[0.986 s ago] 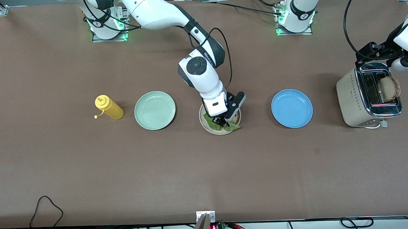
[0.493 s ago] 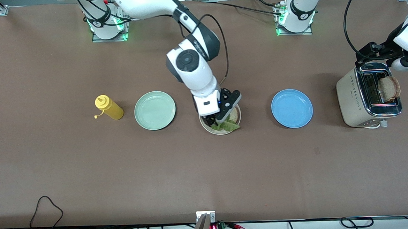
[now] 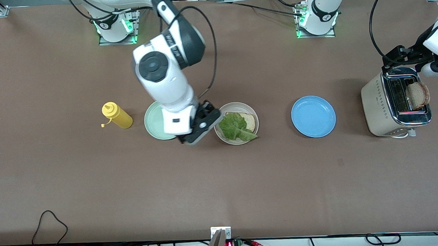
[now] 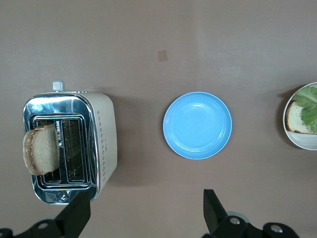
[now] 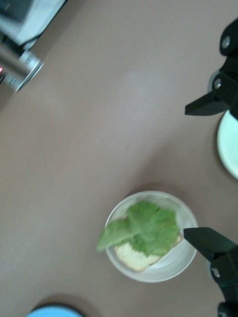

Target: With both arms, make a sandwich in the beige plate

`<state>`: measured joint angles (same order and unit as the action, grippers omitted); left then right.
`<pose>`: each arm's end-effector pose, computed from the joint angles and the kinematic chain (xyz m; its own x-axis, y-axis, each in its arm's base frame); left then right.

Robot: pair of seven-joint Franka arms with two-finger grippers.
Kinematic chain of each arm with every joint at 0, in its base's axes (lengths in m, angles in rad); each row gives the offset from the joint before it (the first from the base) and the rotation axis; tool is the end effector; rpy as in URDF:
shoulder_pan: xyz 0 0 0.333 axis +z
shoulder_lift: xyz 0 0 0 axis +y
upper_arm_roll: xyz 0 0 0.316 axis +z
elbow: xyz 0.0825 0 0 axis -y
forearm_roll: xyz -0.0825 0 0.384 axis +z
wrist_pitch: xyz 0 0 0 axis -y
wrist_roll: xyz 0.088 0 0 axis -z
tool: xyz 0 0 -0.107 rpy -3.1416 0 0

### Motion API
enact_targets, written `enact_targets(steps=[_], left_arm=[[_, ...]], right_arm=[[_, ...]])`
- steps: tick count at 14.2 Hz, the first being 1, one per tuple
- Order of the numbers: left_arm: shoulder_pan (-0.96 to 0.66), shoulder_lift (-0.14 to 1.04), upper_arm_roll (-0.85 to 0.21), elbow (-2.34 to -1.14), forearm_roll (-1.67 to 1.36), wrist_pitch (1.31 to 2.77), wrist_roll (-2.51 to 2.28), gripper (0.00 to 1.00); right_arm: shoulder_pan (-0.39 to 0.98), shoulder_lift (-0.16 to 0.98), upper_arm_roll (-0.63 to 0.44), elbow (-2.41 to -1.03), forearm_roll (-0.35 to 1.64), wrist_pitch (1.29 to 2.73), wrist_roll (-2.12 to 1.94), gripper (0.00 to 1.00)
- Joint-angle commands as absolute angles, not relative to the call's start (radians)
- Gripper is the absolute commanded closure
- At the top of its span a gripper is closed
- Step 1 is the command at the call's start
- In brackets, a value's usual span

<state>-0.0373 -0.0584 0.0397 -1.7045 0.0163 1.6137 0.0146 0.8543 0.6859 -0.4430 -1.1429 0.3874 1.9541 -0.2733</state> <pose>0.5375 0.0035 0.5968 0.9994 -0.0130 -0.0326 -0.0135 -0.9998 -0.0135 0.6327 0.4126 0.4425 0.7605 0.6175 0.2008 0.6377 -0.7685 -0.0520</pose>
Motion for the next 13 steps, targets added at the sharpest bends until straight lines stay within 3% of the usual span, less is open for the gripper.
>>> enact_targets(steps=[1,5,8,11,13], left_arm=[[-0.029,-0.045,0.044,-1.683,0.029,1.606,0.032,0.00],[0.011,-0.012,0.044,-1.674,0.029,1.583,0.028,0.00],[0.044,0.014,0.048,-1.646,0.025,1.508,0.018,0.00],[0.104,0.115,0.048,-1.551,0.031,1.502,0.028,0.00],[0.159,0.146,0.046,-1.549,0.057,1.503,0.099,0.00]], right_arm=[[0.773,0.625,-0.414,-1.157,0.351,1.876,-0.255,0.00],[0.636,0.574,-0.375,-1.157,0.319,1.751,-0.226,0.00],[0.481,0.506,-0.254,-1.167,0.207,1.695,-0.206,0.00],[0.361,0.451,-0.198,-1.193,0.151,1.655,-0.109,0.00],[0.306,0.408,-0.172,-1.215,0.114,1.609,-0.062,0.00]])
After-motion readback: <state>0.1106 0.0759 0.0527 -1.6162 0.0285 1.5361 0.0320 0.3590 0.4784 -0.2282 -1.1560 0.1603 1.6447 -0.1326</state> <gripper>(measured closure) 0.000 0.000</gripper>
